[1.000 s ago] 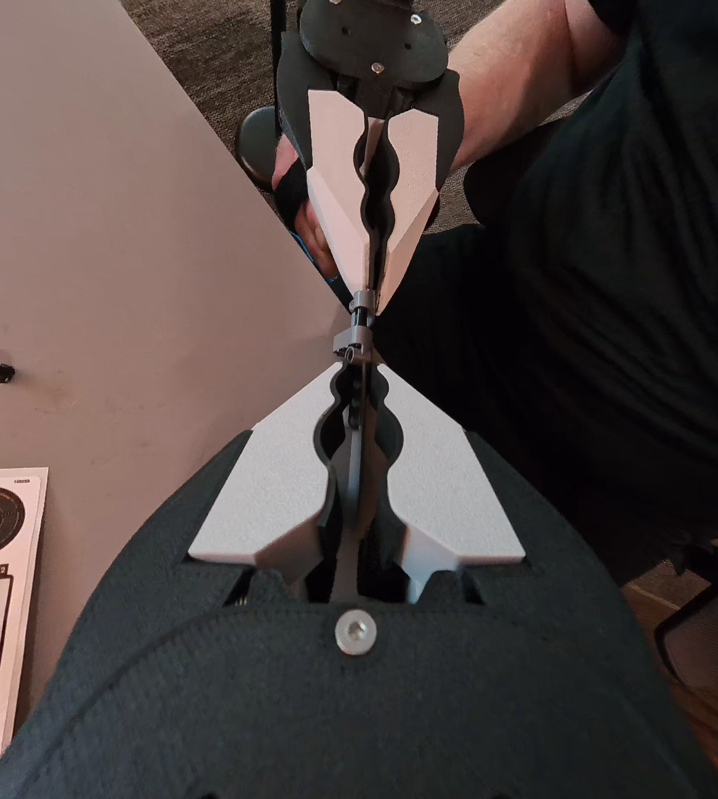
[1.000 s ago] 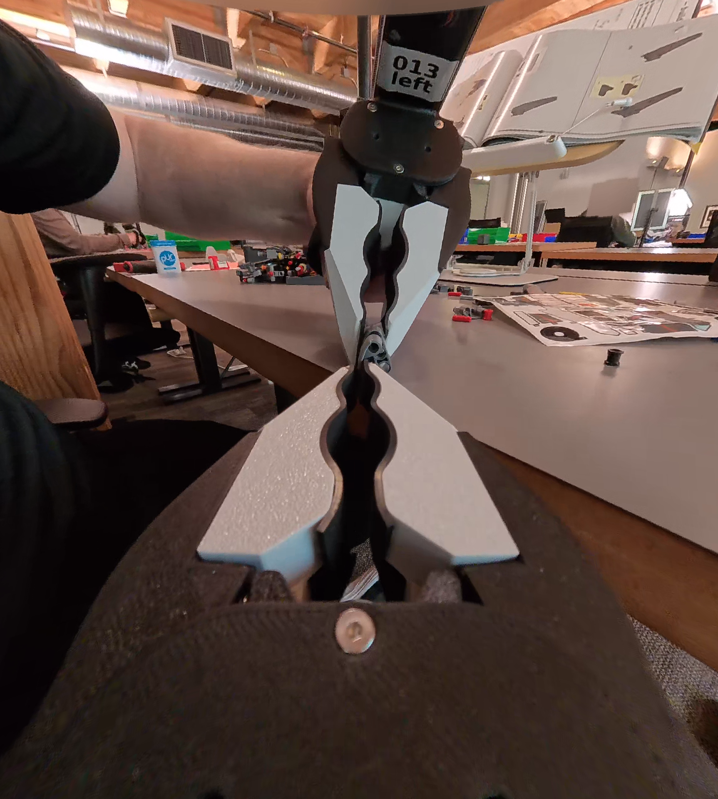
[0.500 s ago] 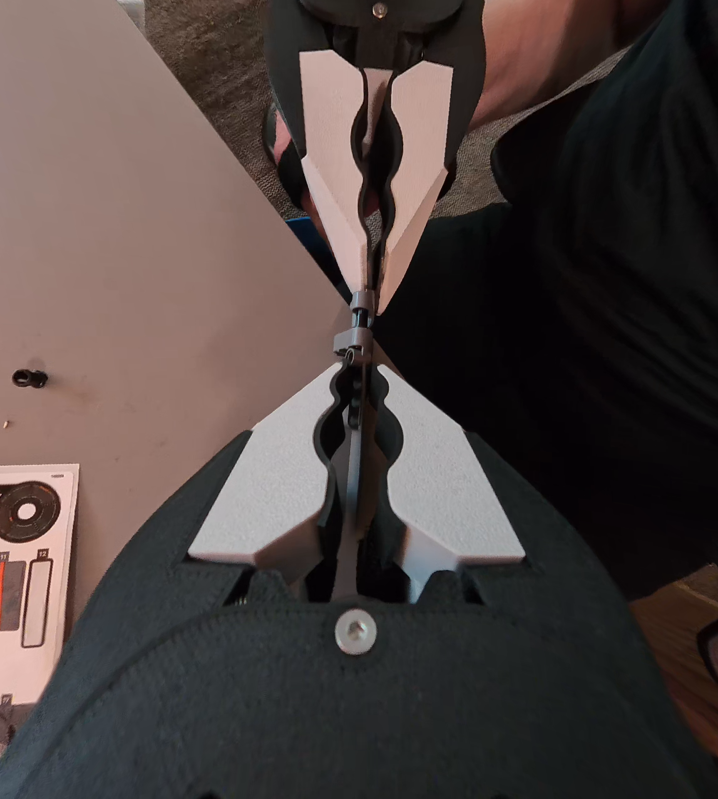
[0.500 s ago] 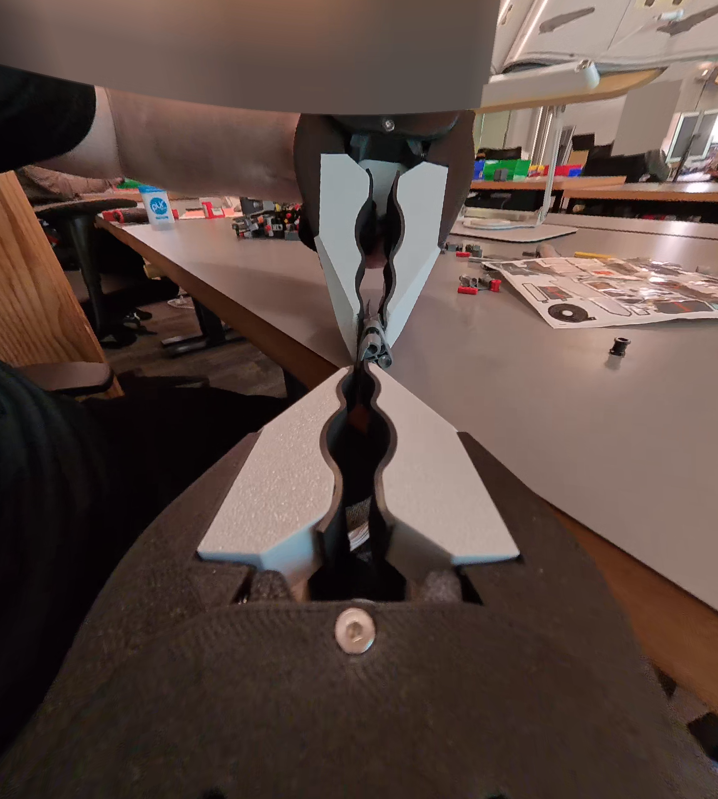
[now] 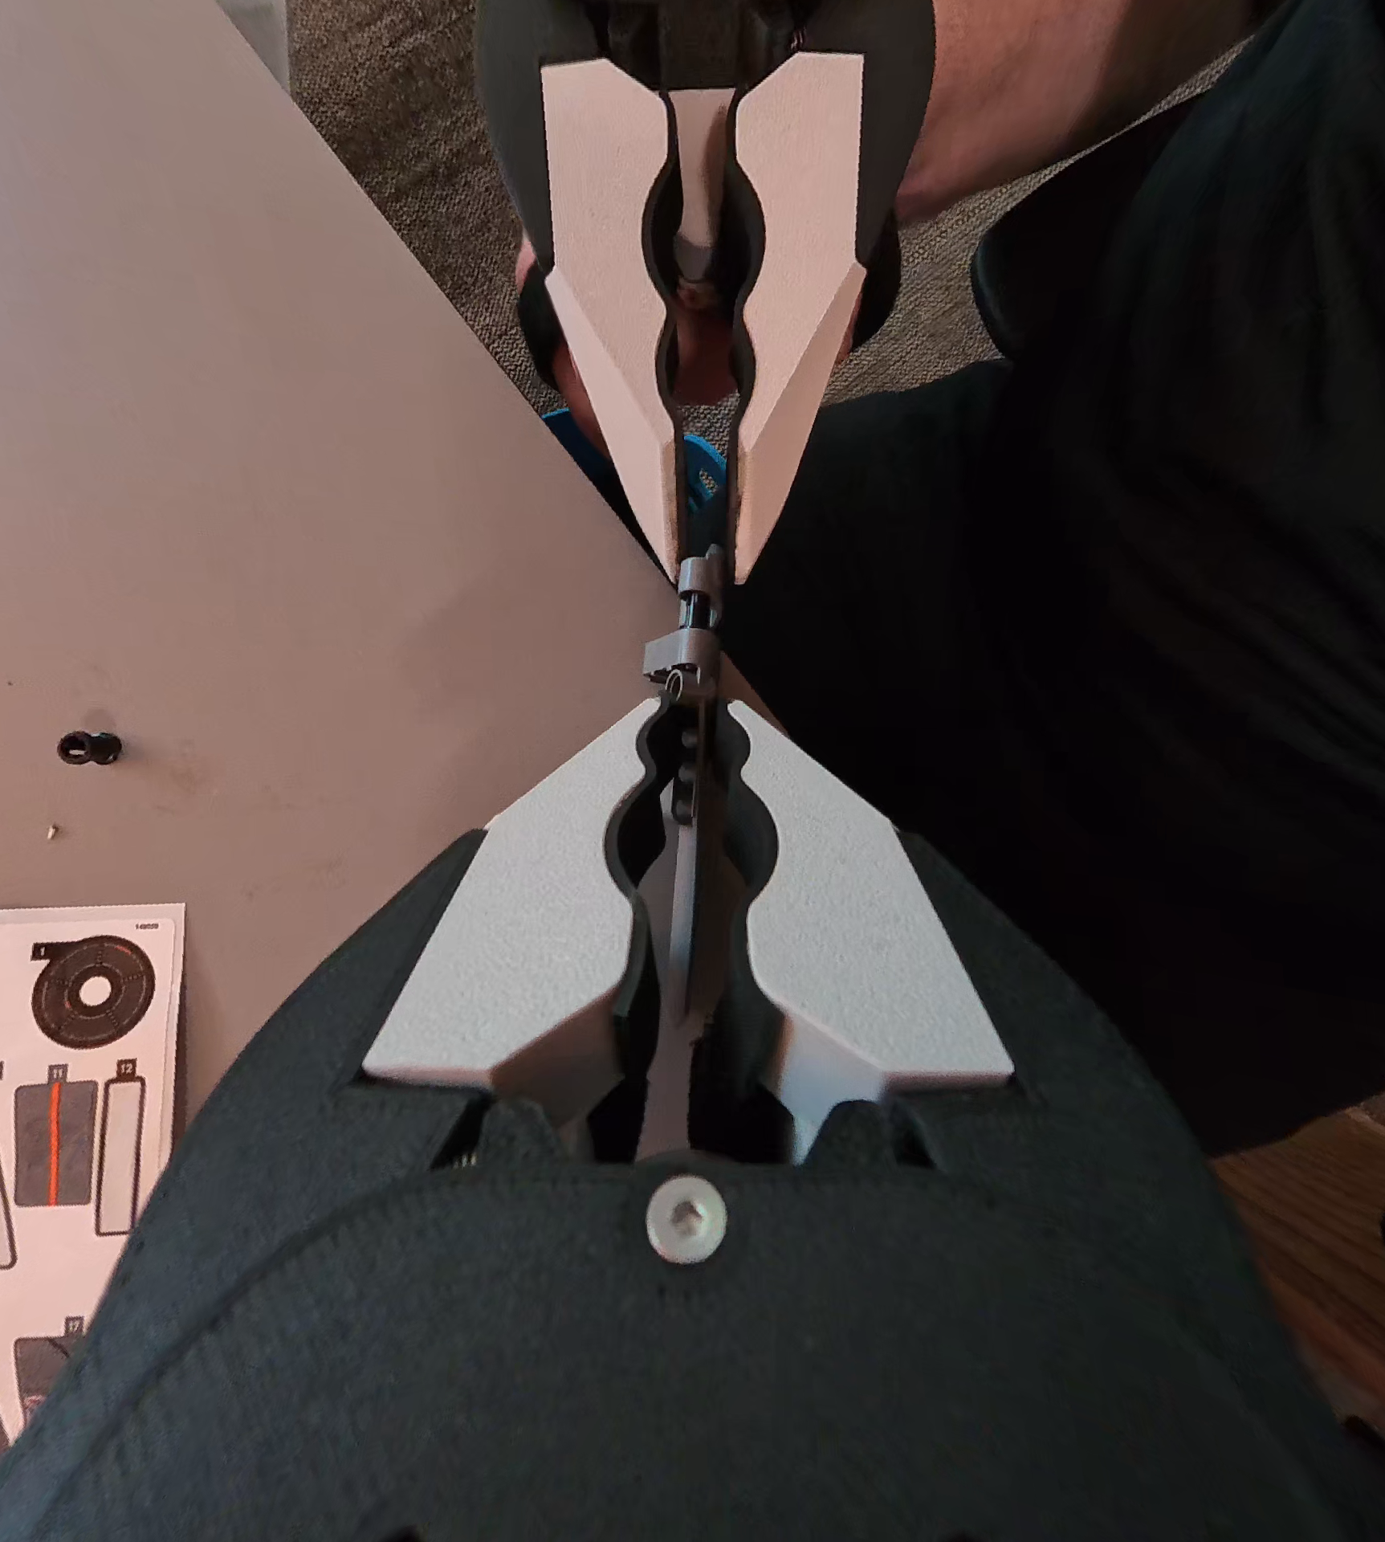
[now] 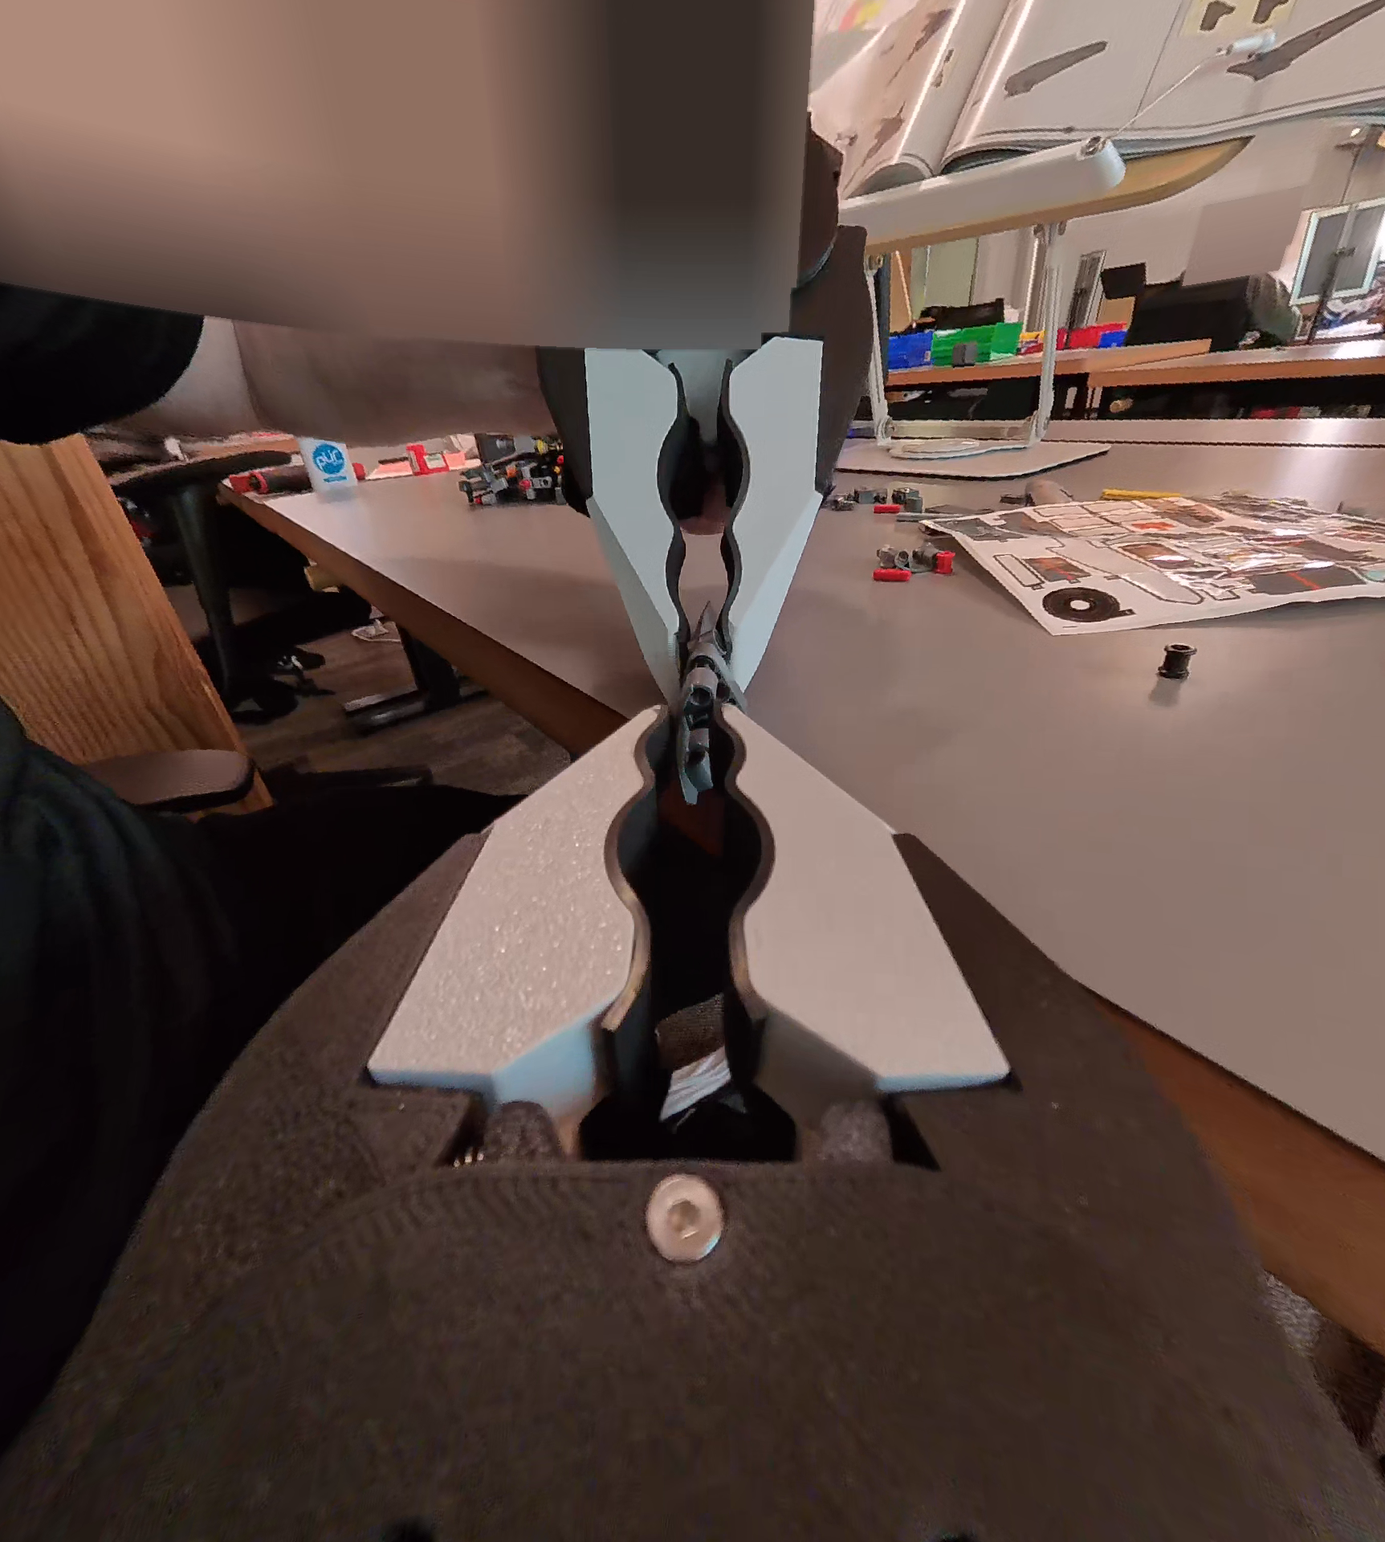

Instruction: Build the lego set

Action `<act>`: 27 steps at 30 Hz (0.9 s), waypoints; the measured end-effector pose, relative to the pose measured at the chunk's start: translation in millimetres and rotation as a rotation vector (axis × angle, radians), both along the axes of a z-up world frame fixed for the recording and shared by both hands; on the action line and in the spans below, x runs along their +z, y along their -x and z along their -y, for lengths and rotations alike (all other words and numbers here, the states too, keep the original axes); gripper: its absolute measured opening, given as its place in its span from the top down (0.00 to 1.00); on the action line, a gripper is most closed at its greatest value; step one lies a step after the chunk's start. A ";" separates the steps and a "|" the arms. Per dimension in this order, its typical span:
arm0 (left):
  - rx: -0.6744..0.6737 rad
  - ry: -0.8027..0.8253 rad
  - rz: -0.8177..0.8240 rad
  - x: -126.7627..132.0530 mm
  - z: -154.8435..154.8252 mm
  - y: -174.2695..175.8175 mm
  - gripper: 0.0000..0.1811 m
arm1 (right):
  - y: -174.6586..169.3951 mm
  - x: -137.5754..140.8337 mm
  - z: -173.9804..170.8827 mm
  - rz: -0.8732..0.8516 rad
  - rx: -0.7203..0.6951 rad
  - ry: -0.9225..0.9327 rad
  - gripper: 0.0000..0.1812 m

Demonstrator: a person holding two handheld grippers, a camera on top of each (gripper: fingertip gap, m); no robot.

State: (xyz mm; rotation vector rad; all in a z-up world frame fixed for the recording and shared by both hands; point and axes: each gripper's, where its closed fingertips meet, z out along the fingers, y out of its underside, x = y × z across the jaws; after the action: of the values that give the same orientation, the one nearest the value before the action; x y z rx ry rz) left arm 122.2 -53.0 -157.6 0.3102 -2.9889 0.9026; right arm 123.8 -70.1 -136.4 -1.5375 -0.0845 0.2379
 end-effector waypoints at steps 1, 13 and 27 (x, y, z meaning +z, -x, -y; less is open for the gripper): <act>0.003 -0.003 0.003 0.2 -0.3 -0.9 0.97 | -0.8 0.3 -0.2 -0.010 -0.002 -0.005 0.97; 0.002 -0.050 0.033 0.0 0.8 -3.7 0.98 | 0.4 -1.5 0.9 -0.003 0.003 0.074 1.00; -0.025 -0.125 0.022 0.1 -1.0 -3.8 0.98 | 2.3 -3.0 -1.2 0.158 -0.002 0.211 1.00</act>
State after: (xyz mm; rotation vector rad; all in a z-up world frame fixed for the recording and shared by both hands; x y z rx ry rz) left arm 126.1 -52.0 -157.5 0.2653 -3.0688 0.7236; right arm 121.5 -68.8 -139.4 -1.7648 -0.1881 0.1258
